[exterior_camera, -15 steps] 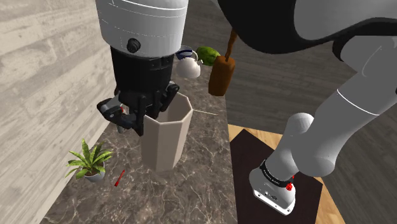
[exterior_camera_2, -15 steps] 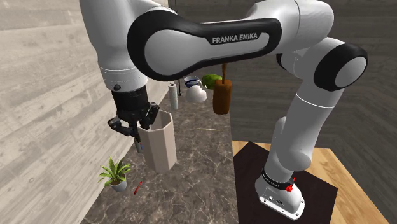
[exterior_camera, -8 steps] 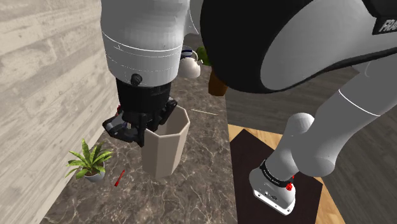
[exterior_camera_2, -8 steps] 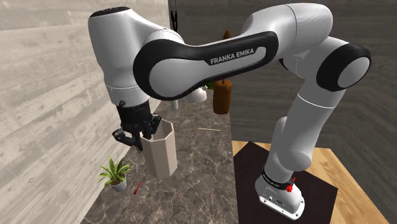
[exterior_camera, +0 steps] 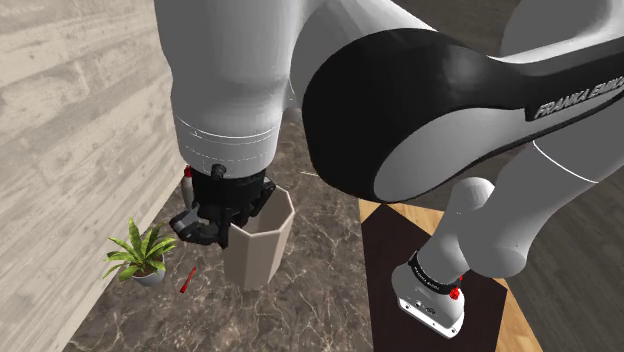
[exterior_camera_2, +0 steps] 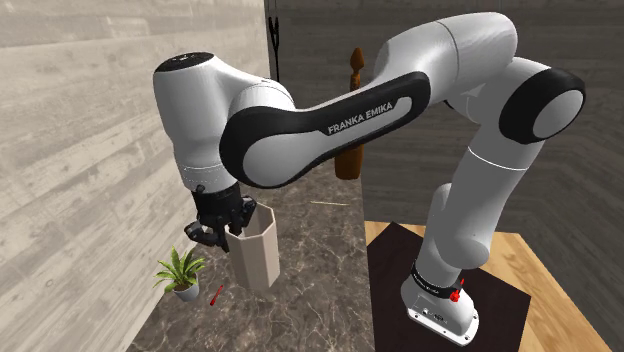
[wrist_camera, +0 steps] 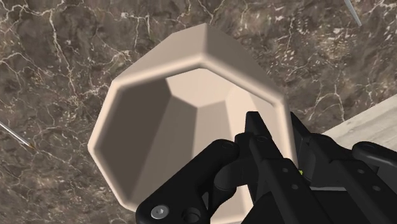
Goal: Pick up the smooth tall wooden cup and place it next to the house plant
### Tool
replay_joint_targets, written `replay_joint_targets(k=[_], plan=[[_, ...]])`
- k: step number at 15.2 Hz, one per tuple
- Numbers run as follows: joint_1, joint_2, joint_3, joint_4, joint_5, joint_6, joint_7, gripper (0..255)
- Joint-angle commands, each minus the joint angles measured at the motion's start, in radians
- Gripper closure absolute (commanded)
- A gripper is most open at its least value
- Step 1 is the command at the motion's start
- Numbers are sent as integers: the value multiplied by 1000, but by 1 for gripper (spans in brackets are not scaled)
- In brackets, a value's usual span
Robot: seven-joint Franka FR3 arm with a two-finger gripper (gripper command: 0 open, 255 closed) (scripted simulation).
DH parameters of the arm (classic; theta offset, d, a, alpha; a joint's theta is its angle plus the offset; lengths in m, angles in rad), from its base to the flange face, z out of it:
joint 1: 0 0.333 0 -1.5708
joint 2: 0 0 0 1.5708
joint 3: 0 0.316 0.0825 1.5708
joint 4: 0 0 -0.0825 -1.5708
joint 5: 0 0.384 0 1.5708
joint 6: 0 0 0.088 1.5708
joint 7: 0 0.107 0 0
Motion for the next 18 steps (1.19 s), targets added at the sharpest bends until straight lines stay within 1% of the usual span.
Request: replay_joint_targets(k=[1, 18], plan=[[1, 2, 1, -23, -1, 25, 3, 255], [3, 56, 13, -201, -37, 248, 41, 255]])
